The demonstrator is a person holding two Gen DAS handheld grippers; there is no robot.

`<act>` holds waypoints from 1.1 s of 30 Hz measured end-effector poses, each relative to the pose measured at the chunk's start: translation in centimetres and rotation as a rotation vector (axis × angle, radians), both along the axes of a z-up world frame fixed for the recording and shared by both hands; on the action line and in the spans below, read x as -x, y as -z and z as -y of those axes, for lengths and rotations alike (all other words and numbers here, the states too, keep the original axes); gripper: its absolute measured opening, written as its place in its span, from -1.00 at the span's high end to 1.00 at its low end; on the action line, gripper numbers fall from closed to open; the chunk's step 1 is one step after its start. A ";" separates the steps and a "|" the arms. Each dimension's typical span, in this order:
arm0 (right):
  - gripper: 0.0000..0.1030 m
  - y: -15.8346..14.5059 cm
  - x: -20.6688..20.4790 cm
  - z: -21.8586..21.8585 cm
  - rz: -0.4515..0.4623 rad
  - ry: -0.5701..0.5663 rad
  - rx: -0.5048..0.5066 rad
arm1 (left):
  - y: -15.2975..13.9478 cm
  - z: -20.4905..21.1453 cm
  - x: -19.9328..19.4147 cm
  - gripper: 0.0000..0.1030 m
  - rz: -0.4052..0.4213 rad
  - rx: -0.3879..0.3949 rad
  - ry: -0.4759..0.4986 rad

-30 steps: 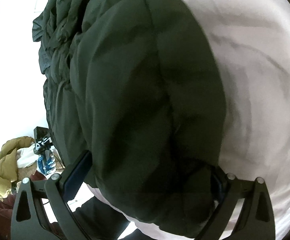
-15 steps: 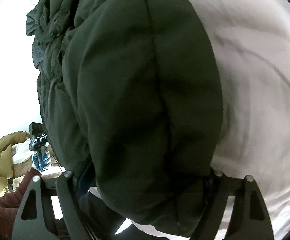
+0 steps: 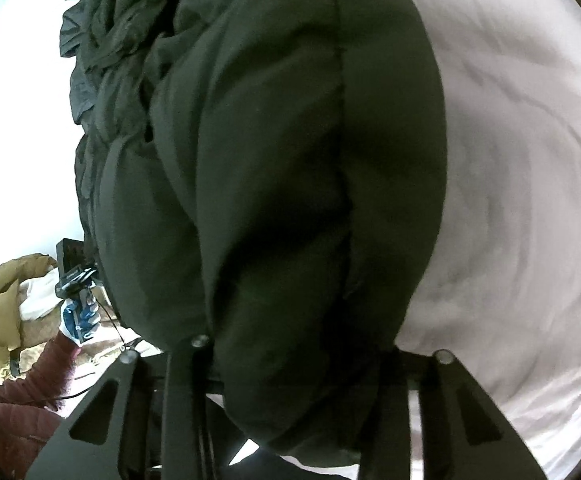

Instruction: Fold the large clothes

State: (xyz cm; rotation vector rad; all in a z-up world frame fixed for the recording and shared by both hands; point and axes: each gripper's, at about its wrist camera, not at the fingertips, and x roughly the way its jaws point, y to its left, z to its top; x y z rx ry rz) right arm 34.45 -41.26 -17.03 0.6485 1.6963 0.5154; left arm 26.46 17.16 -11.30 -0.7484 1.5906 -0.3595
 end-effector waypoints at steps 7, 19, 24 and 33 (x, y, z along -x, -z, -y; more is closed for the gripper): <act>0.59 -1.8 0.4 -0.2 0.045 0.049 -0.058 | -2.5 1.3 -0.5 0.67 0.058 0.012 -0.022; 0.71 -8.0 -2.3 -0.5 0.227 0.121 -0.146 | -10.8 2.0 -4.5 0.72 0.289 0.101 -0.109; 0.71 -11.2 -4.7 0.6 0.324 0.166 -0.174 | -13.6 0.9 -6.6 0.72 0.380 0.142 -0.185; 0.72 -16.7 -12.1 2.5 0.477 0.305 -0.206 | -17.9 0.0 -13.9 0.72 0.505 0.171 -0.269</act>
